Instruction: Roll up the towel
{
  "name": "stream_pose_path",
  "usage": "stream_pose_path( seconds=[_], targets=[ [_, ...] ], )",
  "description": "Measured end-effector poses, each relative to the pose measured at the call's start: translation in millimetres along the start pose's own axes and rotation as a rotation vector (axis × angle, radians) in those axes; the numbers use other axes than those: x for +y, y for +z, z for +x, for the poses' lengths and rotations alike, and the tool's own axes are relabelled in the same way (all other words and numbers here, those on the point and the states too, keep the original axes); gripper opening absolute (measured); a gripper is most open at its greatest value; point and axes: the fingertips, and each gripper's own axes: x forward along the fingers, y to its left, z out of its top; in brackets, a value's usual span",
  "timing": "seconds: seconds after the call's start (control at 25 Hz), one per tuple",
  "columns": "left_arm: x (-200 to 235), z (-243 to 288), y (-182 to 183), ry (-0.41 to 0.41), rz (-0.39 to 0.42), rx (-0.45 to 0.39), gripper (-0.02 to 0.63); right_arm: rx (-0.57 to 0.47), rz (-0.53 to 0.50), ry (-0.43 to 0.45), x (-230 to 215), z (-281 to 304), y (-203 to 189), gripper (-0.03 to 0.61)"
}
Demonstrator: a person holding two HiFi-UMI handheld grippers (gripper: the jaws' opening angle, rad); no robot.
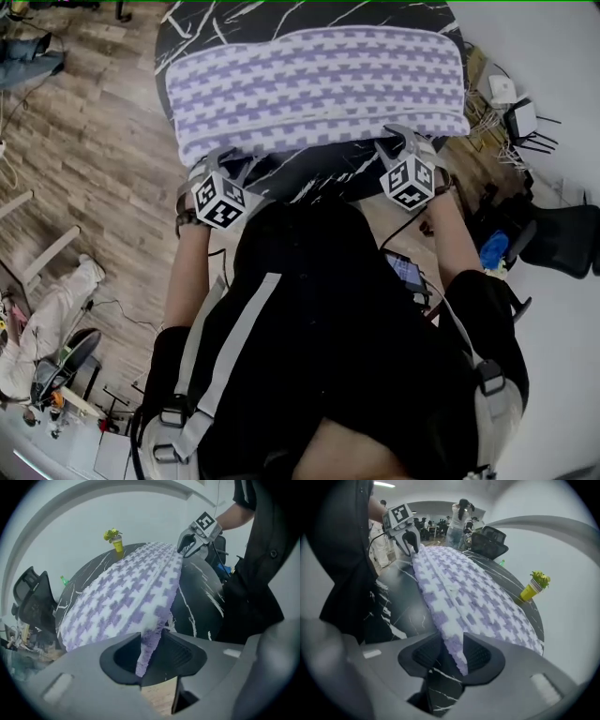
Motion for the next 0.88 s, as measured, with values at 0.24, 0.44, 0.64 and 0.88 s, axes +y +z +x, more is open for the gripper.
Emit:
stream_pose_path(
  seconds=[0.24,0.44,0.64,0.88],
  targets=[
    [4.9,4.5,-30.8,0.038,0.004,0.1,0.183,0.038,-0.169,0.092,7.4,12.8,-7.5,0.143],
    [5.4,5.4,-32.0,0.003,-0.035,0.109,0.184,0.022,-0.159,0.189,5.3,15.8,-9.3,0.161],
    [6.0,1.2,-35.2,-0.016,-0.035,0.116,0.183,0.035,-0.169,0.26,0.4,11.6,-17.1,0.158],
    [17.6,-1.5,-37.6,-0.098,-0.015,0.135,0.179,0.066,-0.156,0.273,-13.0,13.9,-3.6,0.069]
  ],
)
